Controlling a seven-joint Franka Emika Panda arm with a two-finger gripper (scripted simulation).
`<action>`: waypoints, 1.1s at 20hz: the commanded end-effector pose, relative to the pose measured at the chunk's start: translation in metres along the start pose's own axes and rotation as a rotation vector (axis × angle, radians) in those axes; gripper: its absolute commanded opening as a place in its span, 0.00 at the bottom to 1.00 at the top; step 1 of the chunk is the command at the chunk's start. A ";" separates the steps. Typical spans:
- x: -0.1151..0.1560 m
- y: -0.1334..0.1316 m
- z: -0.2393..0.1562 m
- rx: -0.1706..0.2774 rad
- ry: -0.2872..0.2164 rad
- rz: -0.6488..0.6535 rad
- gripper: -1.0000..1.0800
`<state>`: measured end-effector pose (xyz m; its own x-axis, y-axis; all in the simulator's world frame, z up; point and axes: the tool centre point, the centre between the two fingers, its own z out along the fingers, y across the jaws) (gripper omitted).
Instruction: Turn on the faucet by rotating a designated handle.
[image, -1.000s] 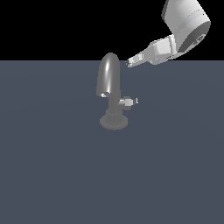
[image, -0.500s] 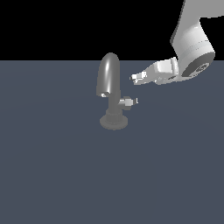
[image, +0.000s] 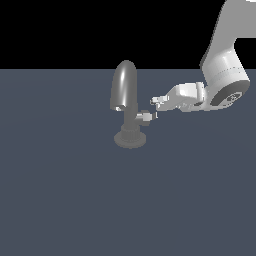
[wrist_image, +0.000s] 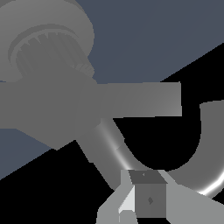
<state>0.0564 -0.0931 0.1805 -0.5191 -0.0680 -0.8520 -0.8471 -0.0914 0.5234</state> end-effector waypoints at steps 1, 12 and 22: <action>0.004 -0.001 0.000 0.008 -0.014 0.013 0.00; 0.016 0.002 0.000 0.009 -0.018 0.015 0.00; 0.054 0.014 0.001 0.009 -0.018 0.015 0.00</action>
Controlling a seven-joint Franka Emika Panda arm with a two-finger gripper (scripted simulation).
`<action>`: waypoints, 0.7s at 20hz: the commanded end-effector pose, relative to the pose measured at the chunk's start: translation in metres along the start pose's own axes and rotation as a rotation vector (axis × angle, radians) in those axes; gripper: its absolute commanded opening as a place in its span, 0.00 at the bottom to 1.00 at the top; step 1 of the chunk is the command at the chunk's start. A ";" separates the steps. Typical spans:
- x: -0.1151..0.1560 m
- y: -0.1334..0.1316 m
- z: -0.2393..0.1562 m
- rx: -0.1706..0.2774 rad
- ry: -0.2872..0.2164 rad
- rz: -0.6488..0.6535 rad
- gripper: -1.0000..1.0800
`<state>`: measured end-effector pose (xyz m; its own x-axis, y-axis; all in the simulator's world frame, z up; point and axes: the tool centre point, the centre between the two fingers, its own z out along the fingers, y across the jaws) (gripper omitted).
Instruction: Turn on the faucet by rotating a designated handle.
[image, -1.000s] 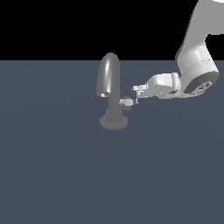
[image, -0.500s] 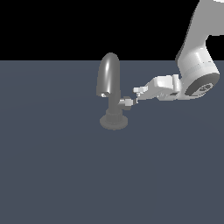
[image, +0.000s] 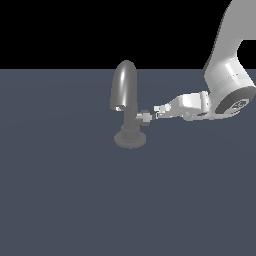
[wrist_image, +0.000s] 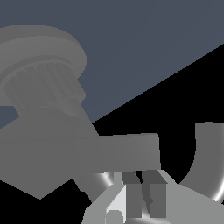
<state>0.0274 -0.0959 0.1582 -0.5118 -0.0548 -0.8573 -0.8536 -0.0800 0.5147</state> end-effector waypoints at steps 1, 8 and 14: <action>0.024 0.003 0.000 -0.003 -0.005 0.025 0.00; 0.037 -0.010 0.000 -0.001 -0.001 0.007 0.00; 0.075 -0.022 0.000 -0.003 -0.005 0.023 0.00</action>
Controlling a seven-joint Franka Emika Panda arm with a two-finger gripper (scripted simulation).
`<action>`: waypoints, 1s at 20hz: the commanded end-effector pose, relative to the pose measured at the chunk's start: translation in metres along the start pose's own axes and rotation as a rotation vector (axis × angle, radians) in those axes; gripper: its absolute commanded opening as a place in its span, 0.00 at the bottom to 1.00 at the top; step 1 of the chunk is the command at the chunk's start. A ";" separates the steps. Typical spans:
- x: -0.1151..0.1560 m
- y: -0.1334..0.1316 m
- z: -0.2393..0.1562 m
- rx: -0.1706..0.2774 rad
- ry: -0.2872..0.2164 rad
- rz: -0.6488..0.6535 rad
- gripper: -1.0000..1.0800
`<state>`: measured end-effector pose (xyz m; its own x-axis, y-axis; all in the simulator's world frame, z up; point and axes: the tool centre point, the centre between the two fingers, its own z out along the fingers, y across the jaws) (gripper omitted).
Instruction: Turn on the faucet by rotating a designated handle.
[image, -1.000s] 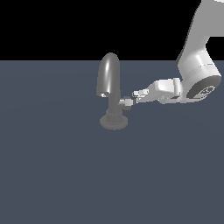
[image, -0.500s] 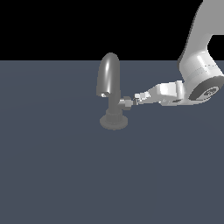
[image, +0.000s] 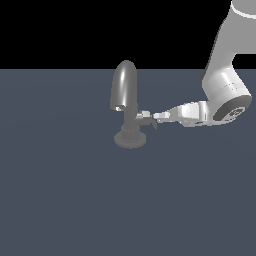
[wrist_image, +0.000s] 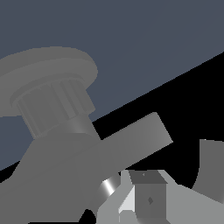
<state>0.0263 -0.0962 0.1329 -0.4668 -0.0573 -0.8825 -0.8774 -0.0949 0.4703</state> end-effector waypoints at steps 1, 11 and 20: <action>0.053 -0.008 0.001 0.010 -0.012 0.075 0.00; 0.028 -0.024 0.000 0.004 -0.005 0.026 0.00; 0.051 -0.043 0.000 0.006 -0.008 0.050 0.00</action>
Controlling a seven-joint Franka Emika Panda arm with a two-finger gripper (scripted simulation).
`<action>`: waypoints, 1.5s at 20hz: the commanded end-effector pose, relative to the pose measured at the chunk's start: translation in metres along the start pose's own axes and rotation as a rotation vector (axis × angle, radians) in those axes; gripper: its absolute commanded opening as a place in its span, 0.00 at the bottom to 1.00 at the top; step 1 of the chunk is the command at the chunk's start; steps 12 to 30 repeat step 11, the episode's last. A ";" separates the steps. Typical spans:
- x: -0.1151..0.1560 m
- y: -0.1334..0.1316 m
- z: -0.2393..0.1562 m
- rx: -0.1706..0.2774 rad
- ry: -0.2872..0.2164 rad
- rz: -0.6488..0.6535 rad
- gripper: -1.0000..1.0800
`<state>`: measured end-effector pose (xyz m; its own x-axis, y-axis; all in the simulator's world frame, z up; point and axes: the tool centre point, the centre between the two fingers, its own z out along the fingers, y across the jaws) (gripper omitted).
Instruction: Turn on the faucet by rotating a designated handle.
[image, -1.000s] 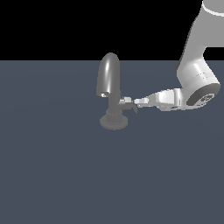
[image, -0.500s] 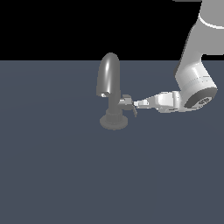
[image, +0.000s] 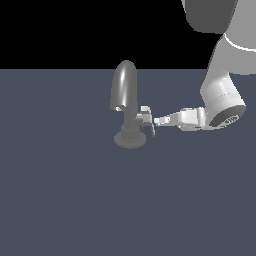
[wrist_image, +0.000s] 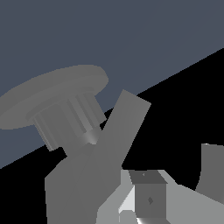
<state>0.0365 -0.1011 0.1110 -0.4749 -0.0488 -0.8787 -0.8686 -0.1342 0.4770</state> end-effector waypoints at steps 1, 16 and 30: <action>0.038 -0.027 0.005 0.047 0.000 0.044 0.00; 0.058 -0.044 0.004 0.049 -0.004 0.065 0.00; 0.058 -0.044 0.004 0.049 -0.004 0.065 0.00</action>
